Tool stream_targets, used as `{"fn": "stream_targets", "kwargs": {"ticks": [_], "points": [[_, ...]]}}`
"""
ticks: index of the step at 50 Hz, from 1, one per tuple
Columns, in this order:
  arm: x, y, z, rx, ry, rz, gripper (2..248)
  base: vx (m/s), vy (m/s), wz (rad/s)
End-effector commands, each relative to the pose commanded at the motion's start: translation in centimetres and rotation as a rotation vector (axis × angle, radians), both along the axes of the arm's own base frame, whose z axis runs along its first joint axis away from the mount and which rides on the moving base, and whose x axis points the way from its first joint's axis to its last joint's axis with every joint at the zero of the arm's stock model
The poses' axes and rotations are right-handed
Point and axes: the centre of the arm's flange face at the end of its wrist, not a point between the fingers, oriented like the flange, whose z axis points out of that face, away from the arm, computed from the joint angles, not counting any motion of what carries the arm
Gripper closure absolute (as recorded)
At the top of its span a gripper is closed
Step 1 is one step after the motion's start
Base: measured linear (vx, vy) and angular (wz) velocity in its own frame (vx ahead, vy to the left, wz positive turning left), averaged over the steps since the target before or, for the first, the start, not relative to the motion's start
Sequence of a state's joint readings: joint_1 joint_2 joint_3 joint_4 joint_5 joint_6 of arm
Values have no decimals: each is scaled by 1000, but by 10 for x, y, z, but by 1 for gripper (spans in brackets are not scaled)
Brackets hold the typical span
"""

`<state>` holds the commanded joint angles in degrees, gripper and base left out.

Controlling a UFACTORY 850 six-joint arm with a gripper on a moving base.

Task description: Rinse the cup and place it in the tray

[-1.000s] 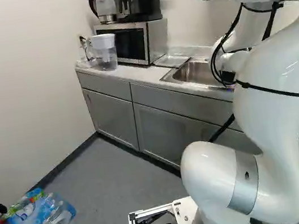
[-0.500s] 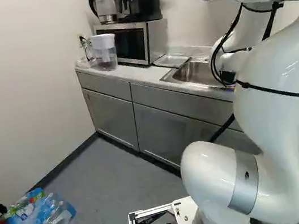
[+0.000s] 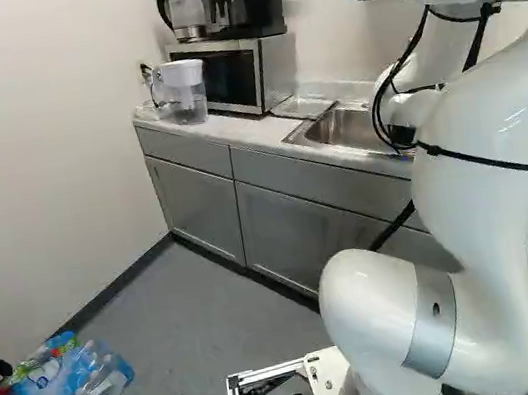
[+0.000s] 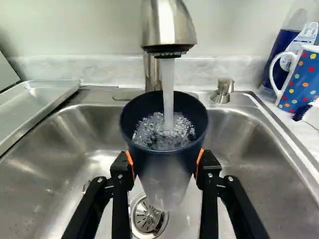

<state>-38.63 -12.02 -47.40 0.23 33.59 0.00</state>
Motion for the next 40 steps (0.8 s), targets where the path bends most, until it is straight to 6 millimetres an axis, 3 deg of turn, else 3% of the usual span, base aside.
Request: {"fn": "stream_targets", "kwargs": {"ticks": [40], "points": [[-1,9,0,1,2,12,125,0,0,0]]}}
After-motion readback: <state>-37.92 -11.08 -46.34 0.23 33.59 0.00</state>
